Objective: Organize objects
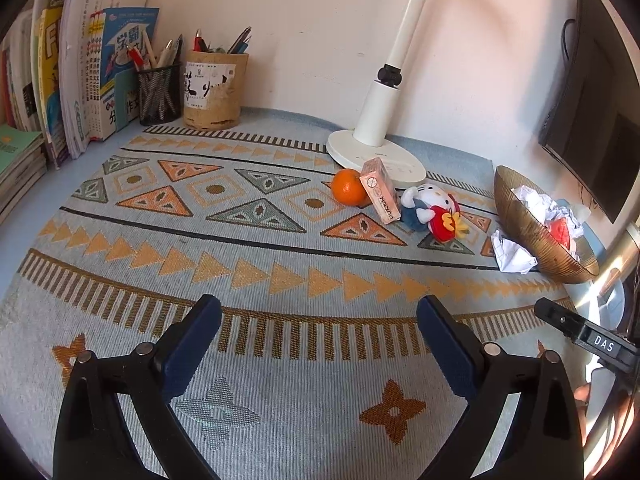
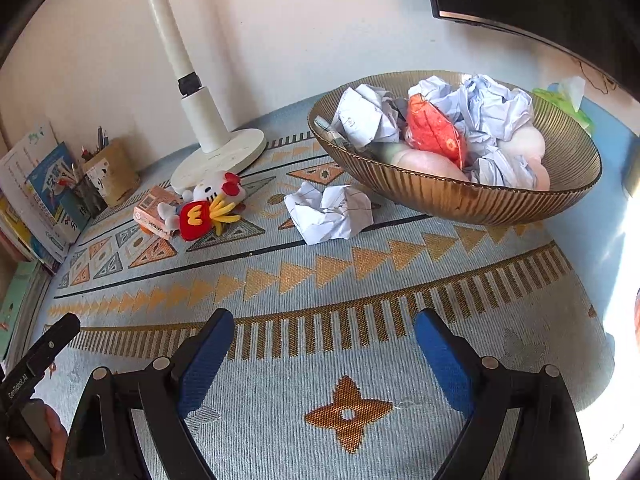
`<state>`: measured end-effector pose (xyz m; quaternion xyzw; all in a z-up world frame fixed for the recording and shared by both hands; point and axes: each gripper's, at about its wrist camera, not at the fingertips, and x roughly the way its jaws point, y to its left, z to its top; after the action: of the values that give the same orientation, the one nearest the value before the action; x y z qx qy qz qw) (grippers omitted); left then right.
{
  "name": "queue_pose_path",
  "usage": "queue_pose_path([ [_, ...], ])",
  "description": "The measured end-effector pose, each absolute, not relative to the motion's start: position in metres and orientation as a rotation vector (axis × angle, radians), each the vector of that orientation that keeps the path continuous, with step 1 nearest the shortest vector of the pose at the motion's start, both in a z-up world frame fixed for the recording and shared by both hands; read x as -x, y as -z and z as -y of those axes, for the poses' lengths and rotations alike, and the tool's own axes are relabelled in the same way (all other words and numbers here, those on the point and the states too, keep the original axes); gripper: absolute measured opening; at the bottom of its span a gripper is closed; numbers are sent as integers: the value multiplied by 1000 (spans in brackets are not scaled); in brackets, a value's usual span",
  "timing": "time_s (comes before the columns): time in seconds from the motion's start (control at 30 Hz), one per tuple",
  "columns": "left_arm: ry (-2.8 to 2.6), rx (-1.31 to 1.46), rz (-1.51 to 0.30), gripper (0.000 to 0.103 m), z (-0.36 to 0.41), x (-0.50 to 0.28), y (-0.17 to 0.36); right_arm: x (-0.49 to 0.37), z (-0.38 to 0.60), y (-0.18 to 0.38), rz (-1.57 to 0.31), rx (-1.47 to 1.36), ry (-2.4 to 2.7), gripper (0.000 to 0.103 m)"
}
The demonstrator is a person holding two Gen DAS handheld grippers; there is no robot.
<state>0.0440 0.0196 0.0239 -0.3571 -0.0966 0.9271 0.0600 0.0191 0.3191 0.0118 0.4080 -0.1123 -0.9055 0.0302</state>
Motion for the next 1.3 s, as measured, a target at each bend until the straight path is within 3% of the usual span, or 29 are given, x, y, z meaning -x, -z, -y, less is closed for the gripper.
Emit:
queue_pose_path([
  [0.07, -2694, 1112, 278, 80, -26, -36, -26, -19, -326, -11, 405, -1258, 2780, 91],
  [0.37, -2552, 1027, 291, 77, -30, 33, -71, 17, -287, -18, 642, -1345, 2455, 91],
  [0.5, -2510, 1035, 395, 66, -29, 77, -68, 64, -251, -24, 549, -1324, 2480, 90],
  [0.6, -2483, 1092, 410, 54, -34, 104, -53, 96, -243, -18, 527, -1314, 2506, 82],
  [0.77, -2421, 1142, 408, 54, -46, 125, -36, 132, -247, -2, 561, -1300, 2497, 80],
  [0.9, -2417, 1137, 319, 53, -61, 121, -32, 130, -240, 2, 467, -1286, 2481, 50],
  [0.97, -2440, 1134, 248, 53, -68, 117, -33, 120, -246, -5, 481, -1276, 2490, 49],
  [1.07, -2367, 1169, 235, 39, -76, 109, -29, 93, -258, -21, 490, -1231, 2514, 47],
  [1.13, -2321, 1190, 200, 37, -83, 97, -25, 67, -266, -30, 451, -1197, 2522, 39],
  [1.3, -2161, 1153, 63, 37, -105, 43, -26, 5, -296, -35, 377, -1162, 2569, 39],
])
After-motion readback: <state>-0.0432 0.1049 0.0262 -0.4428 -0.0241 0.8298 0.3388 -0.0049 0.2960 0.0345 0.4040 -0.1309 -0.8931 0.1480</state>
